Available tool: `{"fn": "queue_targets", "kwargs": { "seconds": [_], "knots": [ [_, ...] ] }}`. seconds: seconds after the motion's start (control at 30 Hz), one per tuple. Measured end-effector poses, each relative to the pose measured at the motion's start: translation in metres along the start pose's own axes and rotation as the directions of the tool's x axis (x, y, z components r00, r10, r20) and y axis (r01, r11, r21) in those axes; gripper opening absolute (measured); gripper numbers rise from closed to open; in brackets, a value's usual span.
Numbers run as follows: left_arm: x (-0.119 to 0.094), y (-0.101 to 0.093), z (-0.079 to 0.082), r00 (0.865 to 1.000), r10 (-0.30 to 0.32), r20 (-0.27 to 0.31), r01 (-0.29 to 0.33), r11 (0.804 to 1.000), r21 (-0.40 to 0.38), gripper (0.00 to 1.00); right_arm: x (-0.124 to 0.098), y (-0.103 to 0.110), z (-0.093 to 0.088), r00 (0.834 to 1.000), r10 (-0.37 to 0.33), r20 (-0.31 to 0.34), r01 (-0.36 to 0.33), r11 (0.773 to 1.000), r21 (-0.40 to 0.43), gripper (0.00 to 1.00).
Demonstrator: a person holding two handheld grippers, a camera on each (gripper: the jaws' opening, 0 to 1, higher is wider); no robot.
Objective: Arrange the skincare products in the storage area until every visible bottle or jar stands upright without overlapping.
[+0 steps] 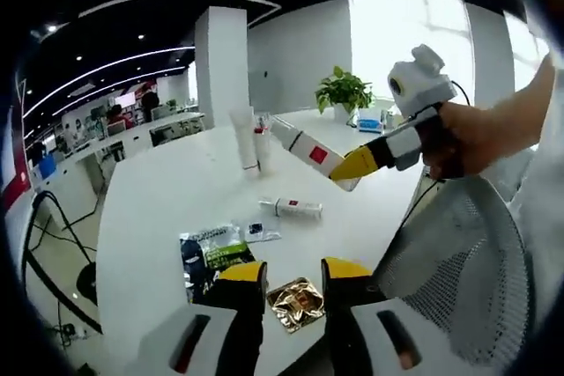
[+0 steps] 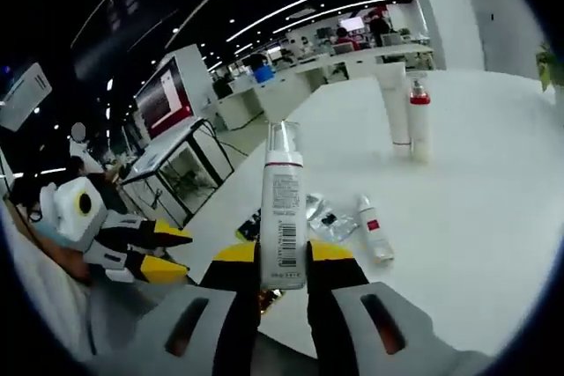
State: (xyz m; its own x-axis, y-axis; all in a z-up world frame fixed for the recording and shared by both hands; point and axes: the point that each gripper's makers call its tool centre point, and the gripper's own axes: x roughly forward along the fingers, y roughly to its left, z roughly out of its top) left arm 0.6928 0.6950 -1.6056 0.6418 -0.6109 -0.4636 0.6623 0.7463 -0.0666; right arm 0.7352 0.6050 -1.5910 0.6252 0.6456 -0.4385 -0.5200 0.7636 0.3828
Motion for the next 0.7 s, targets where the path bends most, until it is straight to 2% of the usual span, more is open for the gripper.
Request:
{"fn": "queue_targets", "kwargs": {
  "seconds": [0.03,0.1,0.23,0.4,0.43,0.47,0.63,0.7],
  "knots": [
    [-0.001,0.001,0.003,1.0,-0.002,0.016,0.003,1.0,-0.027,0.26,0.003,0.007,-0.003,1.0,0.028,-0.007,-0.028,1.0,0.01,0.16],
    [-0.003,0.003,0.012,0.998,-0.003,0.058,0.008,0.997,-0.079,0.28,0.006,0.02,-0.008,0.997,0.075,-0.034,-0.076,0.997,-0.026,0.16],
    [-0.008,0.013,0.026,0.992,0.018,0.126,0.006,0.983,-0.184,0.31,0.009,0.034,-0.013,0.993,0.105,-0.056,-0.108,0.993,-0.04,0.16],
    [-0.01,0.022,0.035,0.987,0.017,0.162,0.04,0.94,-0.339,0.36,0.009,0.049,-0.01,0.988,0.147,-0.045,-0.15,0.986,-0.068,0.16],
    [-0.01,0.025,0.038,0.984,0.038,0.177,0.031,0.928,-0.37,0.37,0.008,0.052,-0.009,0.987,0.154,-0.043,-0.157,0.985,-0.072,0.16],
    [-0.011,0.023,0.037,0.984,0.024,0.176,0.039,0.937,-0.346,0.37,0.008,0.054,-0.009,0.987,0.158,-0.042,-0.161,0.984,-0.075,0.16],
    [-0.011,0.012,0.039,0.983,-0.014,0.185,0.076,0.94,-0.333,0.37,0.003,0.073,-0.004,0.979,0.205,-0.021,-0.206,0.97,-0.132,0.16],
    [-0.013,0.008,0.041,0.98,-0.031,0.195,0.096,0.939,-0.331,0.38,0.002,0.075,-0.007,0.981,0.191,-0.031,-0.194,0.966,-0.169,0.16]
  ]
}}
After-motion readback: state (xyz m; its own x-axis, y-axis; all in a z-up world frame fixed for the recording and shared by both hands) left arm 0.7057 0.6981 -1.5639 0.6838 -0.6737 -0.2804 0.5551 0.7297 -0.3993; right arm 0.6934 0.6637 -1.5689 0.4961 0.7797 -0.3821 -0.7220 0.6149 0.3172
